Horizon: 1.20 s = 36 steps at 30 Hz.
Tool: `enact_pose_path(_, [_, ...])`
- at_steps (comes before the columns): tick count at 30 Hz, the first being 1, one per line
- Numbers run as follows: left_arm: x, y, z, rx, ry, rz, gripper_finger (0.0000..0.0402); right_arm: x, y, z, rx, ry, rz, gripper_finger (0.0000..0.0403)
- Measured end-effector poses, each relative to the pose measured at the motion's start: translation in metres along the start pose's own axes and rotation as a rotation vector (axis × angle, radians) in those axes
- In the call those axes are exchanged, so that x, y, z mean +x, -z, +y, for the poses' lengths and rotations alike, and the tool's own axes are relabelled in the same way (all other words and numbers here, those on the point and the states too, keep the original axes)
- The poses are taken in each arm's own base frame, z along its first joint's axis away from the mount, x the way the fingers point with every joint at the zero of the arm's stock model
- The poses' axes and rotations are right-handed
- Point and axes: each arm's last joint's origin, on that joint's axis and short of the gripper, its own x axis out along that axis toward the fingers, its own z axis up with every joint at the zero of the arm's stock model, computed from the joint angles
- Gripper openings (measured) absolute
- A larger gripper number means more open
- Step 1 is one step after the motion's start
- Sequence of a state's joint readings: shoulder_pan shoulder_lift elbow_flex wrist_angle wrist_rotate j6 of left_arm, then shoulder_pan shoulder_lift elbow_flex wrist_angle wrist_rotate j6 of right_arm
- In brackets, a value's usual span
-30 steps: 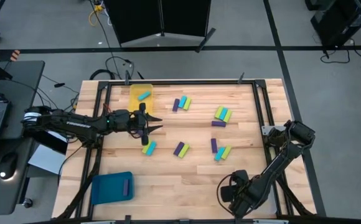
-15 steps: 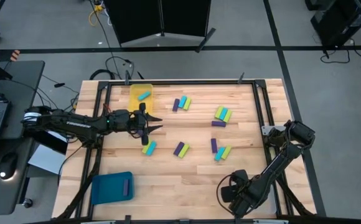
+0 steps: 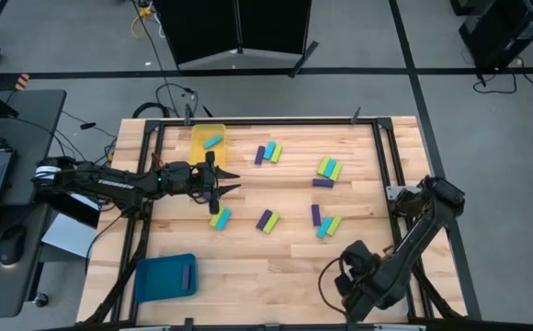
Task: Sort blocks
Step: Put the purple block into the blue bin
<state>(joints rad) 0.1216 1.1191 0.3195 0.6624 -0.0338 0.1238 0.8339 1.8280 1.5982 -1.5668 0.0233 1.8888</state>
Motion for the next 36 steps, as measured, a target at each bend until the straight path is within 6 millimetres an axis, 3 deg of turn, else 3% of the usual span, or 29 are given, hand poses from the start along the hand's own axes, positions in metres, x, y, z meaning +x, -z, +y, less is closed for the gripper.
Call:
enact_pose_path(4, [0.000, 0.000, 0.000, 0.001, 0.000, 0.000, 0.0132, -0.005, -0.026, -0.010, -0.092, -0.055, -0.107, 0.0026])
enact_pose_path(6, [0.000, 0.000, 0.000, 0.001, 0.000, 0.000, 0.0132, -0.003, -0.042, -0.017, -0.146, -0.052, -0.151, 0.0010])
enact_pose_path(11, [0.000, 0.000, 0.000, -0.038, 0.006, 0.001, 0.0132, 0.007, -0.092, -0.044, -0.229, -0.083, -0.170, 0.0019])
enact_pose_path(17, [0.000, 0.000, 0.000, -0.052, 0.010, 0.003, 0.0131, 0.037, -0.155, -0.069, -0.330, -0.269, -0.226, 0.0008])
enact_pose_path(23, [0.000, 0.000, 0.000, -0.053, 0.010, 0.003, 0.0131, 0.073, -0.209, -0.086, -0.413, -0.355, -0.275, 0.0035])
enact_pose_path(29, [0.000, 0.000, 0.000, -0.063, 0.001, 0.003, 0.0131, 0.096, -0.245, -0.091, -0.468, -0.354, -0.280, 0.0043])
enact_pose_path(36, [0.000, 0.000, 0.000, -0.126, 0.007, 0.002, 0.0131, 0.107, -0.262, -0.088, -0.527, -0.388, -0.286, 0.0043])
